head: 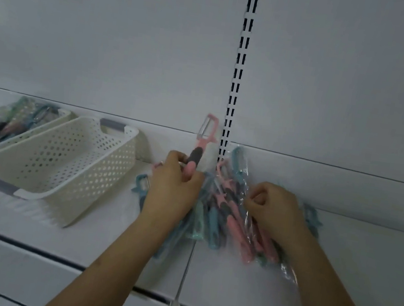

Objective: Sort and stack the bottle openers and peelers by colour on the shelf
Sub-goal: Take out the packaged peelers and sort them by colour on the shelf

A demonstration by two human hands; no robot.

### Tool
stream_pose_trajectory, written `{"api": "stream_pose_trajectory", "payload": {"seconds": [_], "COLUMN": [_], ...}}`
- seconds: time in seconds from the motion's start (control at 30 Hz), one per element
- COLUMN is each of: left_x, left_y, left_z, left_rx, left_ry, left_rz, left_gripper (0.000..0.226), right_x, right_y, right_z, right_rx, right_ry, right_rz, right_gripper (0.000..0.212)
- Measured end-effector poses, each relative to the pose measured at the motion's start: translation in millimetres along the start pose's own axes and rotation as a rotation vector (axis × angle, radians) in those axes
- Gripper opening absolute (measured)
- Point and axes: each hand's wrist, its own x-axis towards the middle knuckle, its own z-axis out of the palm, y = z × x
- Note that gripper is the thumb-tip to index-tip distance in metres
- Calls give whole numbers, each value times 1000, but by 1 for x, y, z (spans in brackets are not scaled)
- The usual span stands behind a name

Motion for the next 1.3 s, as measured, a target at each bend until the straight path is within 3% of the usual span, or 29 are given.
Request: {"api": "stream_pose_trajectory", "payload": {"seconds": [0.17, 0.33, 0.47, 0.57, 0.67, 0.77, 0.93, 1.07, 1.2, 1.3], "left_x": [-27, -39, -39, -36, -31, -27, -26, -34, -34, -38], "left_y": [19, 20, 25, 26, 23, 22, 31, 33, 18, 18], "left_z": [27, 57, 80, 100, 115, 117, 119, 110, 90, 91], "left_rx": [106, 363, 661, 962, 1085, 921, 986, 1071, 853, 680], "left_ry": [-193, -166, -181, -217, -234, -256, -264, -323, -335, -346], "left_rz": [36, 56, 95, 163, 211, 109, 55, 174, 63, -39], "left_gripper": [17, 34, 53, 50, 47, 53, 70, 61, 66, 98], "right_x": [4, -3, -7, -7, -6, -4, -9, -13, -15, -12], "right_y": [14, 37, 58, 68, 72, 75, 65, 59, 56, 56], "right_z": [-14, -45, -51, -50, -51, -47, -43, -40, -42, -41], "right_rx": [3, 151, 253, 300, 301, 316, 564, 666, 662, 668], "right_ry": [17, 186, 181, 251, 309, 294, 152, 57, 85, 167], "right_rz": [43, 69, 149, 159, 149, 153, 191, 177, 159, 158], "right_gripper": [11, 6, 8, 9, 12, 9, 7, 9, 8, 7]}}
